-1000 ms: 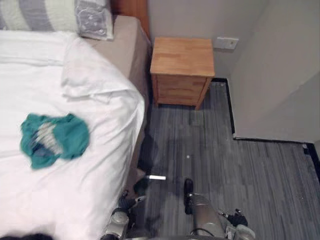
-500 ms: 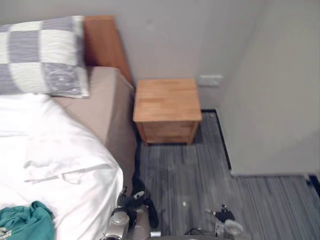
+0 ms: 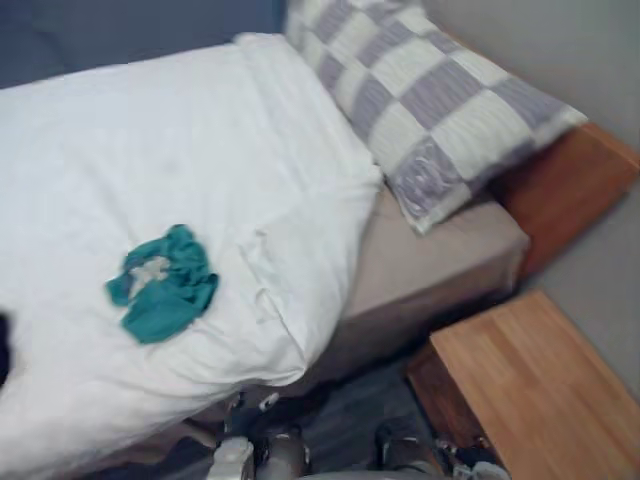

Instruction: Tidy the bed and pick cloth on bed and put in laundry

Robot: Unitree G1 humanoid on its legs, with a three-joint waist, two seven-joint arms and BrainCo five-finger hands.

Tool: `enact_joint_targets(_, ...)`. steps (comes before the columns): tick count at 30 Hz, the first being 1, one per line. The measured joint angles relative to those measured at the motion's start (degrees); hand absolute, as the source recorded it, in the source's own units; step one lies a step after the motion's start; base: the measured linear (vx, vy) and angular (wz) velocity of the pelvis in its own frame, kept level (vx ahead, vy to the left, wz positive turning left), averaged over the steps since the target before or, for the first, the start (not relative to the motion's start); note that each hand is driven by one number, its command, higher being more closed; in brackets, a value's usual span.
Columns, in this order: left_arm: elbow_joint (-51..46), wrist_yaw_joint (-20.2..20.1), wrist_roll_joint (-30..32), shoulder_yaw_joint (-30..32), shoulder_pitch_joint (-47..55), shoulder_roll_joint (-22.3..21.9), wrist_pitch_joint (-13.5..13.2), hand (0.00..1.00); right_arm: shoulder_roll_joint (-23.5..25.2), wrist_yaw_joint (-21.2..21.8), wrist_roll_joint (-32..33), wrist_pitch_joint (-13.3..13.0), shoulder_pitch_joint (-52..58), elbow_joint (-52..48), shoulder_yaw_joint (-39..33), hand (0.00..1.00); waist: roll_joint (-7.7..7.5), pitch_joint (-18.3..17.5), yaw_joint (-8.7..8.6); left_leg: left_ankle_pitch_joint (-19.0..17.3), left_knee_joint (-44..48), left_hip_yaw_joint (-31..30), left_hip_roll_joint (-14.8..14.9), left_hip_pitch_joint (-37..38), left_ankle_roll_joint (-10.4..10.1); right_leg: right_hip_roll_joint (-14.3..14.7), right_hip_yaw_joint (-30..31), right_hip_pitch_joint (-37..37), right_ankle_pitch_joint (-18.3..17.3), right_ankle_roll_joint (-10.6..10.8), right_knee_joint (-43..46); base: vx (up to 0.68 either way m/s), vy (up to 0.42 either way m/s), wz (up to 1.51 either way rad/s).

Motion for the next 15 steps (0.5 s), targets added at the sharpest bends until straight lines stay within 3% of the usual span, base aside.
enact_joint_targets(1,-0.39,-0.11,-0.01,0.15,0.09,-0.03,0.01,0.0,0.22,0.0,0.04,0.03,-0.5,-0.48,-0.04,0.0,-0.01,0.0,0.4,0.24,-0.38,3.01,0.99,0.11,-0.35,0.17,-0.74,0.16,-0.12,-0.3,-0.11,-0.03,-0.205,0.79)
enact_joint_targets(2,-0.8,-0.18,0.01,-0.02,0.36,-0.15,0.0,0.0,0.8,-0.15,1.08,0.05,-1.34,-2.97,-0.34,0.0,-0.08,0.04,1.23,0.15,-0.15,10.46,2.67,0.55,-0.18,0.01,-2.06,-0.05,-0.03,-1.08,-0.22,-0.07,-0.183,0.48)
enact_joint_targets(4,-0.77,-0.23,0.0,-0.27,0.53,0.04,0.2,0.0,1.42,-1.09,2.87,0.12,-1.71,-9.97,-0.71,0.0,-0.23,0.06,0.79,-1.1,1.43,20.57,4.32,0.82,1.89,-0.81,-3.51,-0.48,-0.24,-1.93,-0.86,-0.04,-0.09,0.45)
enact_joint_targets(5,-0.82,-0.3,0.03,-1.83,1.08,0.83,0.39,0.0,2.86,-4.14,2.8,0.27,-0.52,-21.39,-1.11,0.0,-0.52,0.28,-0.26,-0.65,-0.35,29.38,5.13,1.84,4.26,-2.03,-4.57,-0.36,-0.23,-1.79,-1.32,0.01,0.005,0.41)
enact_joint_targets(7,-0.8,-0.35,0.21,-3.03,1.23,1.61,0.43,0.0,3.0,-5.46,1.65,0.59,-0.02,-27.87,-1.8,0.0,-0.67,0.24,-0.57,0.54,-2.39,30.04,4.18,1.9,4.55,-2.76,-5.04,-0.38,0.16,-1.18,-2.17,0.01,0.029,0.34)
enact_joint_targets(9,-0.82,-0.46,0.76,-6.91,0.83,3.55,0.38,0.0,1.75,-9.61,-2.94,0.59,-0.66,-41.57,-6.48,0.0,-1.05,0.46,-0.72,3.6,-7.34,27.15,0.65,1.16,5.3,-4.66,-6.83,-0.58,2.36,-0.02,-4.77,0.03,0.076,0.55)
enact_joint_targets(10,-0.85,-0.54,0.77,-7.52,0.64,3.94,0.3,0.0,0.83,-10.44,-3.89,0.46,-1.26,-43.58,-7.32,0.0,-1.3,0.63,-0.74,4.38,-7.96,26.28,0.01,0.54,5.61,-5.11,-7.58,-0.75,2.74,0.17,-5.28,0.05,0.097,0.8)
enact_joint_targets(12,-0.85,-1.47,0.8,-9.46,-0.62,6.26,0.09,0.0,-5.06,-12.93,-8.45,0.46,-8.11,-46.67,-8.71,0.0,-2.63,1.62,-0.77,6.53,-9.08,24.28,-1.29,-2.35,6.16,-5.97,-9.74,-2.88,4.13,-0.19,-6.21,0.06,0.077,0.61)
enact_joint_targets(14,-0.8,-1.51,0.8,-10.61,-1.65,7.56,0.04,0.0,-9.96,-13.62,-11.39,0.49,-15.47,-46.66,-7.16,0.0,-2.85,3.14,-0.75,7.16,-9.01,23.23,-1.65,-3.95,6.47,-6.05,-10.0,-3.86,4.81,-0.46,-6.4,-0.01,0.055,0.28)
enact_joint_targets(15,-0.94,-1.63,0.78,-11.23,-2.3,8.34,-0.22,0.0,-14.81,-13.65,-13.08,0.49,-23.09,-46.63,-3.63,0.0,-2.65,4.75,-0.59,7.53,-8.93,22.83,-1.73,-4.82,6.57,-6.1,-9.98,-4.47,5.1,-0.45,-6.4,-0.08,0.053,0.23)
